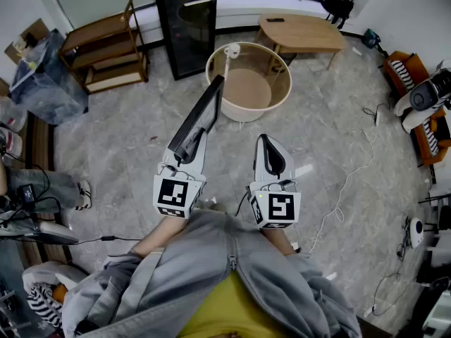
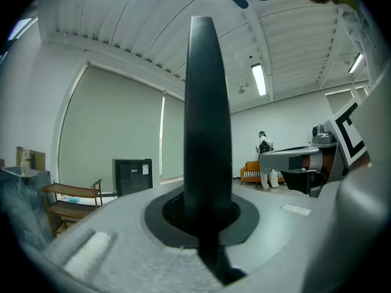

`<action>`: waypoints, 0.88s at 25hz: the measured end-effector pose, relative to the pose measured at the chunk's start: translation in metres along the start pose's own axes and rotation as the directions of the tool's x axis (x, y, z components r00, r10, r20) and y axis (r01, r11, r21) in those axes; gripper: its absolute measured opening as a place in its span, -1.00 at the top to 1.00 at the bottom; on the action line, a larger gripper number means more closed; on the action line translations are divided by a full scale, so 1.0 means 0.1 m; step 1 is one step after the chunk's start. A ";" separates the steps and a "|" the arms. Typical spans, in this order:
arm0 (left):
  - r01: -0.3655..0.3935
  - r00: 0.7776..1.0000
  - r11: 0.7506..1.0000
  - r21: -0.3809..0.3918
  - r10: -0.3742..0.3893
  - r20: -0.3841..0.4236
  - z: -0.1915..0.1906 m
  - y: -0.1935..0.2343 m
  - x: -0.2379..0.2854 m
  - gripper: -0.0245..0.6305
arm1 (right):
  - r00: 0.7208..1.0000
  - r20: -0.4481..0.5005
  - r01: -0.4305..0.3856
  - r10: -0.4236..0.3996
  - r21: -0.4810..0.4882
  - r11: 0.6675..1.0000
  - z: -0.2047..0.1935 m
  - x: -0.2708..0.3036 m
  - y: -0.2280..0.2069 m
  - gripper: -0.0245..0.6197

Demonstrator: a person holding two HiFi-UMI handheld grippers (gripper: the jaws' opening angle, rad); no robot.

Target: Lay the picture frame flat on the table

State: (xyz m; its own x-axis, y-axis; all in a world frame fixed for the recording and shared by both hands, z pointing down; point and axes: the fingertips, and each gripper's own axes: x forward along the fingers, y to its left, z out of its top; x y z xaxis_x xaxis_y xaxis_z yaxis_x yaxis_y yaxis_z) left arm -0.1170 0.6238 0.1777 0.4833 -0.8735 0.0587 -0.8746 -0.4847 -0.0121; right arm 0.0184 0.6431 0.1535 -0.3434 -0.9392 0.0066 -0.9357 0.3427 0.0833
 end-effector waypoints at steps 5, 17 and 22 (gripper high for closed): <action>0.009 1.000 1.000 0.000 -0.009 0.008 0.01 -0.10 0.08 0.90 | 0.999 0.033 -0.002 0.001 0.026 1.000 0.01 0.01 -0.12 0.92; -0.001 1.000 1.000 -0.023 0.001 -0.015 -0.18 0.22 0.69 0.90 | 1.000 -0.008 0.026 -0.026 0.049 0.998 -0.26 0.58 -0.47 0.92; 0.012 1.000 1.000 -0.027 -0.013 -0.013 -0.20 0.58 1.34 0.90 | 0.999 -0.024 0.032 -0.031 0.039 0.999 -0.35 1.27 -0.68 0.92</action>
State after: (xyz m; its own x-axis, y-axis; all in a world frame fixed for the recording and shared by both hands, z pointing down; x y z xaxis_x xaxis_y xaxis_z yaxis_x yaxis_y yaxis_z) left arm -0.1037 0.4800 0.2046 0.4936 -0.8667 0.0714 -0.8694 -0.4938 0.0159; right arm 0.0413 0.4998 0.1838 -0.3122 -0.9496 0.0281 -0.9487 0.3132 0.0446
